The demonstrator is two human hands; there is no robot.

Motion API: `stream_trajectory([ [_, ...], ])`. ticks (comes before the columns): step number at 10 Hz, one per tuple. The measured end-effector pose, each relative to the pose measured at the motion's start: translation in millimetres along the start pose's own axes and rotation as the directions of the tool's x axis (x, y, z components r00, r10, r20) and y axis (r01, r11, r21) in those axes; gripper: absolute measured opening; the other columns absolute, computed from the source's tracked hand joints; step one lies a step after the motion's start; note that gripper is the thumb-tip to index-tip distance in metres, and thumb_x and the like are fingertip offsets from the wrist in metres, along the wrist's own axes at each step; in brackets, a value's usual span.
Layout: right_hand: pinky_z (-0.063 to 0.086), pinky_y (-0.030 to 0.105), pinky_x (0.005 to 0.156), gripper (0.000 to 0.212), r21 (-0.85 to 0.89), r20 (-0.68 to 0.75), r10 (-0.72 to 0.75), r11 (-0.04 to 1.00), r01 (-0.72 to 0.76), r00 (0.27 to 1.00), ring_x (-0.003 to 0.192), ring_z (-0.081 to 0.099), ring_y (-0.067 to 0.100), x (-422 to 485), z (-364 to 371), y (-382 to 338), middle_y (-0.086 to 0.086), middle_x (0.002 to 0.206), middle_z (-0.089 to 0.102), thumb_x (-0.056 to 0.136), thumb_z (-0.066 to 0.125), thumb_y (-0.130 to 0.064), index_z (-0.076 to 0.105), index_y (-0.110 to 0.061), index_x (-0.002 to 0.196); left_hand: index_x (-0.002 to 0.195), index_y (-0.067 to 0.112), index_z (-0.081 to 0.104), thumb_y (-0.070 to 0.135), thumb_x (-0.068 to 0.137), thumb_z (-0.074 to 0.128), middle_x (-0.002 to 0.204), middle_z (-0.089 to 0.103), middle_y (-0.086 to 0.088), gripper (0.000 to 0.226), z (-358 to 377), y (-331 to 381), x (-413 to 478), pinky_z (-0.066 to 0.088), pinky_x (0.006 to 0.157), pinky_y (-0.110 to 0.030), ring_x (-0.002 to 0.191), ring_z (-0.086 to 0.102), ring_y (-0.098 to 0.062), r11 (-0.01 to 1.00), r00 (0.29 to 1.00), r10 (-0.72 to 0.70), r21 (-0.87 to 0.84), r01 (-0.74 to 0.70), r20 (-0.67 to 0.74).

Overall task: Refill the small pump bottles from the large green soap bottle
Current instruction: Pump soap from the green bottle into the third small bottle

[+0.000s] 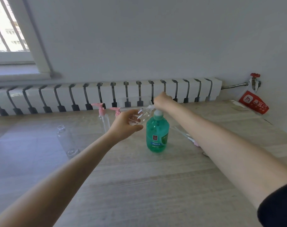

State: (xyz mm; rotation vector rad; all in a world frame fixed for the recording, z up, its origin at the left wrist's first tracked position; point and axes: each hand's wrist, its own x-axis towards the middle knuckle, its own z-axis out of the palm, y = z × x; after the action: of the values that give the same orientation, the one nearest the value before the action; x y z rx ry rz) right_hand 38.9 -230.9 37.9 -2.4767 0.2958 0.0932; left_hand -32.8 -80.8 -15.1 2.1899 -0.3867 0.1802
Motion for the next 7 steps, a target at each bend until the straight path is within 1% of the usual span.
stream_trajectory([
  [1,0.026,0.025,0.048,0.029,0.003,0.025,0.012,1.000,-0.012,1.000,0.067,0.039,0.014,-3,-1,-2,0.013,0.114,0.046,0.097,0.040,-0.015,0.042,-0.004,0.123,0.127,0.010,0.054,0.006,0.079,0.072,0.102,0.062,0.002,0.052,-2,1,2,0.050,0.094,-0.033,0.099,0.061,-0.016,1.000,1.000,-0.015,0.002,0.015,0.002],
  [2,0.029,0.024,0.051,0.012,-0.005,0.034,0.001,1.000,-0.001,0.999,0.061,0.033,0.013,-7,-4,-2,0.009,0.092,0.042,0.096,0.037,-0.012,0.046,-0.005,0.100,0.126,0.012,0.055,0.006,0.080,0.071,0.098,0.062,0.005,0.050,-3,4,1,0.051,0.093,-0.036,0.099,0.061,-0.015,1.000,1.000,-0.013,-0.013,0.013,0.003],
  [3,0.032,0.024,0.055,0.008,-0.011,0.026,-0.058,0.998,0.058,0.998,0.061,0.033,0.013,-9,-12,-5,0.008,0.083,0.039,0.095,0.035,-0.010,0.042,-0.006,0.097,0.127,0.011,0.053,0.005,0.081,0.070,0.098,0.061,0.005,0.050,-3,8,2,0.053,0.086,-0.036,0.099,0.061,-0.016,0.999,1.000,-0.024,-0.049,0.024,-0.001],
  [4,0.026,0.023,0.048,0.020,-0.009,0.023,-0.063,0.998,0.063,0.998,0.065,0.037,0.013,-12,-16,-7,0.011,0.093,0.042,0.094,0.040,-0.011,0.040,-0.007,0.114,0.128,0.010,0.052,0.005,0.080,0.071,0.101,0.061,0.002,0.052,-4,10,3,0.051,0.089,-0.031,0.100,0.060,-0.016,0.999,1.000,-0.023,-0.040,0.023,-0.010],
  [5,0.024,0.025,0.049,0.007,0.039,-0.004,-0.094,0.995,0.094,0.996,0.058,0.026,0.012,-5,-14,-4,0.003,0.071,0.026,0.095,0.037,-0.009,0.043,-0.006,0.094,0.127,0.011,0.053,0.005,0.080,0.071,0.096,0.061,0.005,0.051,-5,10,3,0.051,0.090,-0.032,0.096,0.061,-0.014,0.999,1.000,-0.018,-0.033,0.018,-0.007],
  [6,0.022,0.023,0.053,0.043,0.021,-0.008,-0.148,0.989,0.148,0.989,0.060,0.028,0.017,-3,-15,-3,0.002,0.069,0.022,0.096,0.035,-0.007,0.030,0.004,0.138,0.127,0.011,0.053,0.005,0.080,0.071,0.098,0.061,0.005,0.051,-5,10,4,0.050,0.091,-0.030,0.096,0.060,-0.012,1.000,1.000,-0.007,-0.023,0.006,-0.012],
  [7,0.026,0.026,0.054,0.050,-0.008,0.039,-0.125,0.992,0.125,0.991,0.088,0.039,0.029,-5,-13,-5,0.014,0.080,0.036,0.097,0.035,-0.007,0.020,0.005,0.143,0.128,0.010,0.053,0.005,0.080,0.071,0.100,0.061,0.005,0.051,-5,9,4,0.049,0.091,-0.028,0.096,0.059,-0.011,1.000,1.000,0.006,-0.009,-0.006,-0.012],
])
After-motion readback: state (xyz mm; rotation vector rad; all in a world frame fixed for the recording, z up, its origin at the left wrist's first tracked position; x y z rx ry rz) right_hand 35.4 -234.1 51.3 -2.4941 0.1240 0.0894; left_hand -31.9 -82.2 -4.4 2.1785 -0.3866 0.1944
